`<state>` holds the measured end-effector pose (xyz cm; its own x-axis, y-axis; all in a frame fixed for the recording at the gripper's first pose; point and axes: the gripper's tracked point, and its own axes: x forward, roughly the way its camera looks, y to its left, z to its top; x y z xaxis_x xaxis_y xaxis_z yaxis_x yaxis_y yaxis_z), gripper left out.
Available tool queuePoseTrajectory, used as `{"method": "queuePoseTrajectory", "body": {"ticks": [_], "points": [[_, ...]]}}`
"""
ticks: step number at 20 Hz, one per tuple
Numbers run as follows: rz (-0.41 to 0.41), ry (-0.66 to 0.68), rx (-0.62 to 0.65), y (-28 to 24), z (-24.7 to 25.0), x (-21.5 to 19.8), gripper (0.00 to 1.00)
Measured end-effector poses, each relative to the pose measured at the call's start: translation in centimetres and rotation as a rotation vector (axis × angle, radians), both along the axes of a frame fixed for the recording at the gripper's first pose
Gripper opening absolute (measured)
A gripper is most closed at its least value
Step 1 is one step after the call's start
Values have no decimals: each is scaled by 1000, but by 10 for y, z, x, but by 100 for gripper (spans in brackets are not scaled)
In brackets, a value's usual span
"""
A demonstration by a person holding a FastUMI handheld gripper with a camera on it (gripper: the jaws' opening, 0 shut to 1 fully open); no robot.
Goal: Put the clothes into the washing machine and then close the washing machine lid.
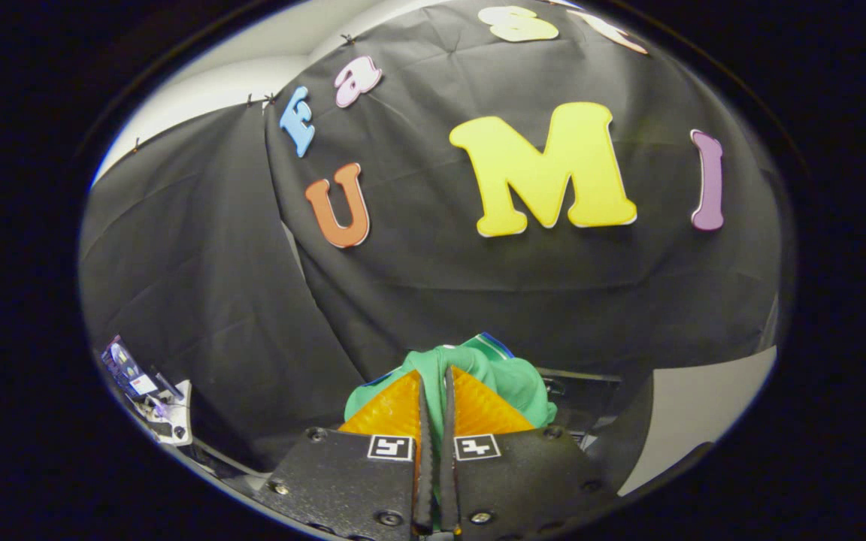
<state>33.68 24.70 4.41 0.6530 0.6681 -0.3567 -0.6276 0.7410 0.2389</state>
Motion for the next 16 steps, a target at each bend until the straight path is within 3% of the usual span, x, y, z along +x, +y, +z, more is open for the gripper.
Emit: {"method": "queuePoseTrajectory", "body": {"ticks": [7,16], "points": [[-46,112,-76,26,-74,-1,7],[-183,270,-148,25,-170,14,7]]}}
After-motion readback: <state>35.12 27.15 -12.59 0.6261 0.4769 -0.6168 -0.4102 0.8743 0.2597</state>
